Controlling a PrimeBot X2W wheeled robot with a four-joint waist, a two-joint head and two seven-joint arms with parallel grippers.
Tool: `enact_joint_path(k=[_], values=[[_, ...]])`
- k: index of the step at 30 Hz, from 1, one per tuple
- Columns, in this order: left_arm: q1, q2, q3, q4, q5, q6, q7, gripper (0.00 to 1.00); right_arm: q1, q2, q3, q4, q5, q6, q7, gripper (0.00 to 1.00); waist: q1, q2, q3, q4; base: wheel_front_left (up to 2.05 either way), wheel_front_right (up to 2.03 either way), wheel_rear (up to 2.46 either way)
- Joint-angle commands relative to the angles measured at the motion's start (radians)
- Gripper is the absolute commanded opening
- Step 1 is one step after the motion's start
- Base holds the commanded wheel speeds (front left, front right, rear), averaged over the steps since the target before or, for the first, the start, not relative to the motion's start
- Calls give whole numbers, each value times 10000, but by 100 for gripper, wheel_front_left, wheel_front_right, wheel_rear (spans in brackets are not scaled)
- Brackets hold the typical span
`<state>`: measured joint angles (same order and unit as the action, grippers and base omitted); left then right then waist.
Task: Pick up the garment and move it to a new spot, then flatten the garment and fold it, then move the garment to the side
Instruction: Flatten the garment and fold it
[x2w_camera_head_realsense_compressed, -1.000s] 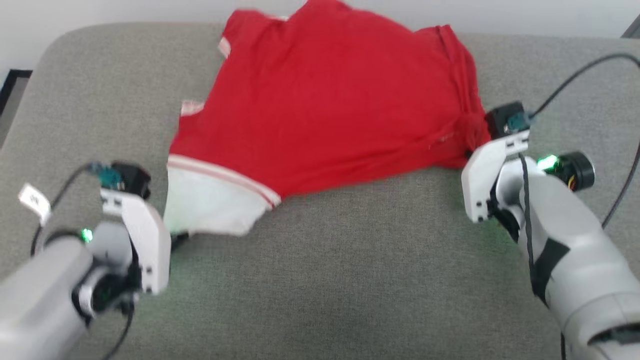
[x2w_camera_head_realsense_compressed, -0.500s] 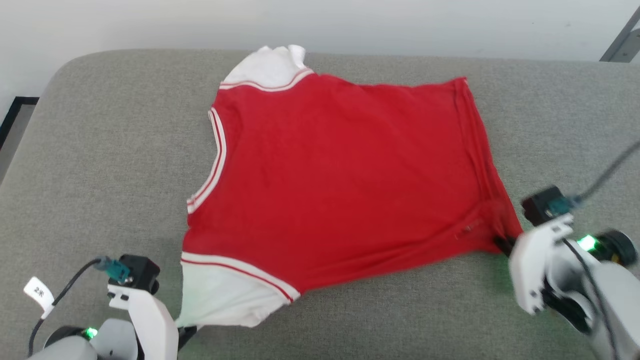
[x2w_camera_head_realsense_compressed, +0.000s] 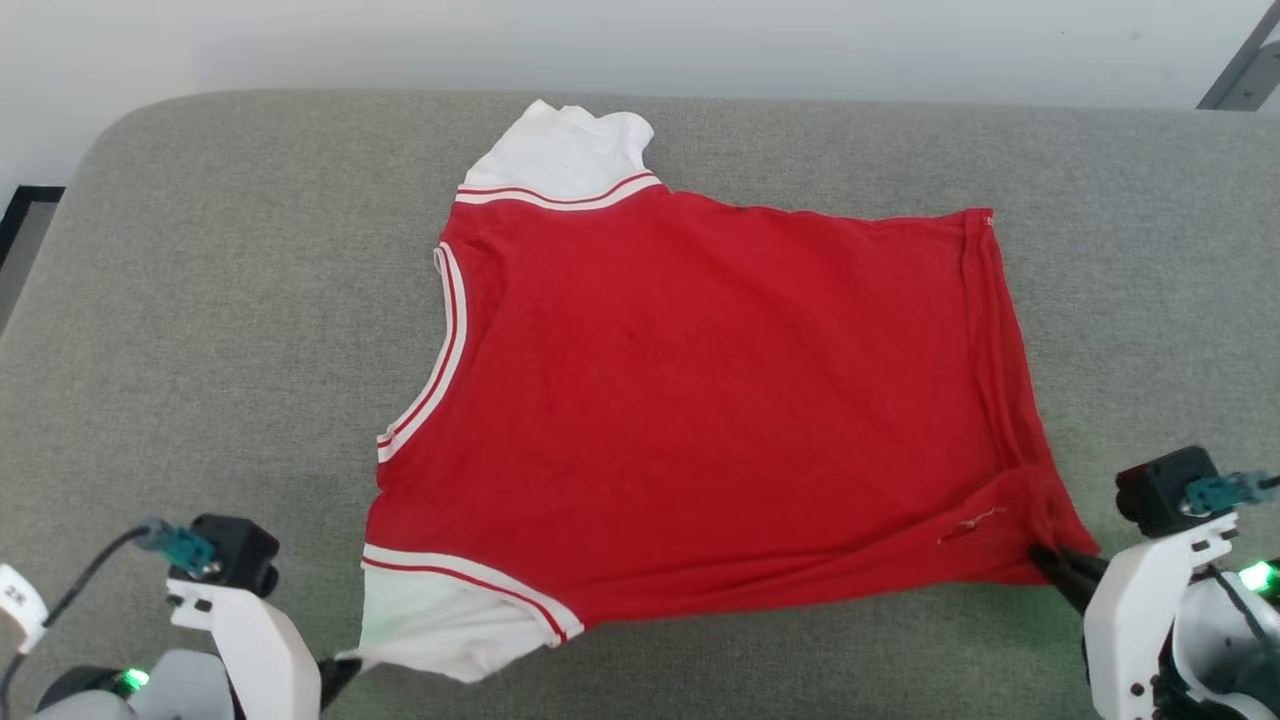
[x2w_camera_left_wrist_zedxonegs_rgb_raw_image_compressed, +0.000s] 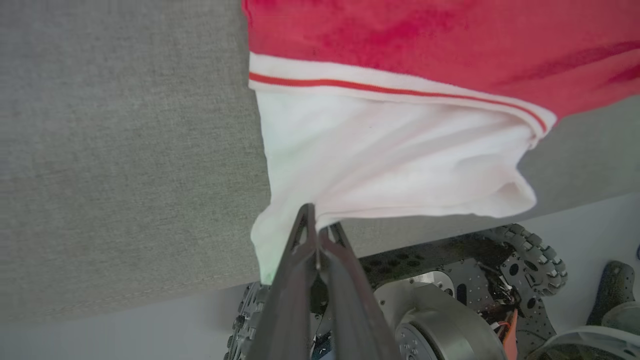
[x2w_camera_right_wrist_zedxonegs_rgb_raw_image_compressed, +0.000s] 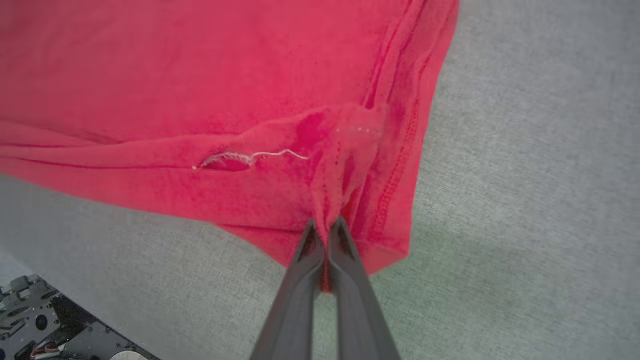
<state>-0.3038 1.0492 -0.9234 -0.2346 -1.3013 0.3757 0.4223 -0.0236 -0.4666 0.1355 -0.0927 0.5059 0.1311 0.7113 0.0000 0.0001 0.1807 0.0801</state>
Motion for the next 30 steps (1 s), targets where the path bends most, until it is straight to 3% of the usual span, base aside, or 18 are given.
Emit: enact_joint_path(k=[1,7,14,17,18,21,30], values=[[-126,213,169,-201,25,158,2,0,188,227,-360,-479,-198,-7,231,0,0,-1,41,-5,0,0,0],[-892,781,678,-705,516,204,-87,0,106,939,-1276,-1259,-758,-7,533,0,0,-1,170,-8,0,0,0],[-2408,830,1030,-327,1486,-430,147,0,-873,1519,-1711,-1249,-1430,-9,346,0,0,-1,466,-65,0,0,0],[-3370,409,1041,318,1952,-1049,352,0,-1550,1670,-1681,-860,-1721,-9,253,0,0,-1,664,-104,0,0,0],[-4013,-11,957,930,2297,-1546,475,0,-2066,1742,-1674,-529,-1953,-9,149,0,0,-1,821,-135,0,0,0],[-4930,-757,816,2141,2567,-2282,618,0,-2753,1905,-1611,111,-2254,-9,-17,0,0,-1,1061,-160,0,0,0],[-6713,-2972,250,6325,2833,-4190,799,0,-4442,2143,-1051,2590,-2590,-7,-218,0,0,-1,1723,-328,0,0,0]])
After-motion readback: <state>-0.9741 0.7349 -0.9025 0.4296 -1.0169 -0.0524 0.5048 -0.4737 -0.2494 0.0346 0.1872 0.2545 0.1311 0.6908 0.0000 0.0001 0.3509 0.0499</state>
